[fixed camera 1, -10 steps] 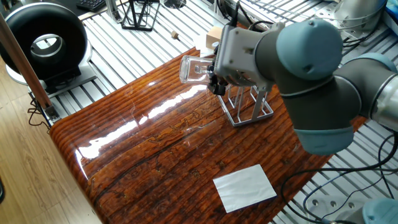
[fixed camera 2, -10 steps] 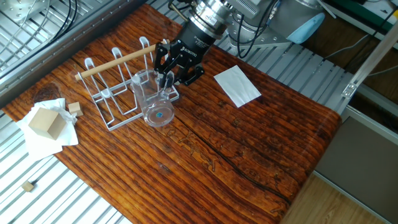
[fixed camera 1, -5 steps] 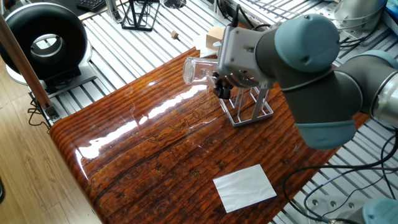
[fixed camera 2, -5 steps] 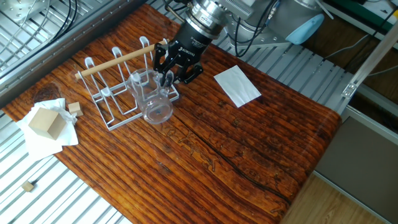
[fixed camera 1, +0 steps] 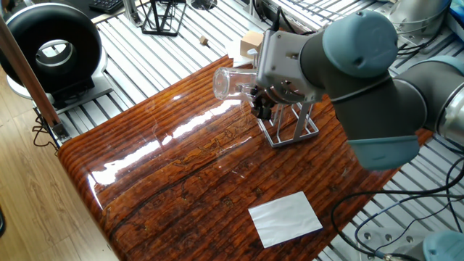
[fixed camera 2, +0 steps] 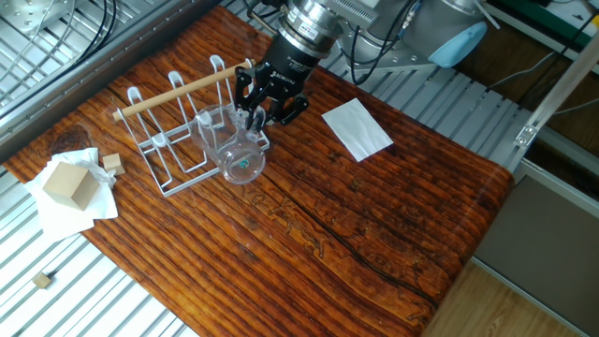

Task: Put the cup on the cup rack

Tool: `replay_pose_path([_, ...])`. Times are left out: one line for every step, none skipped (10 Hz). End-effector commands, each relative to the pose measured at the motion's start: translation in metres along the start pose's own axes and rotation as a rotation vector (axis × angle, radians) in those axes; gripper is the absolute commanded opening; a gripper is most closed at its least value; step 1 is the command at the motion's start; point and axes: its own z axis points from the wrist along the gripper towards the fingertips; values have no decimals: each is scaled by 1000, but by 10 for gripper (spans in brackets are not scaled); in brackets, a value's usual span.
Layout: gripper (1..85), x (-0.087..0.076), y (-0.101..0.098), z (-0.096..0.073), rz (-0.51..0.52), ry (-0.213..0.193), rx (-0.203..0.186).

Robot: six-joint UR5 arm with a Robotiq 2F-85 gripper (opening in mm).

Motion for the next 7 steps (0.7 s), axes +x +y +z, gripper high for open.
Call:
replay_pose_path([10, 8, -6, 0, -36, 28, 17])
replay_pose_path([10, 10, -7, 0, -46, 33, 21])
replay_pose_path([10, 9, -8, 0, -54, 32, 22])
replay_pose_path([10, 10, -7, 0, -51, 33, 18])
replay_pose_path([10, 10, -6, 0, -46, 34, 17])
replay_pose_path([10, 8, -7, 0, -47, 28, 20])
replay_pose_path([10, 7, -7, 0, -48, 23, 18])
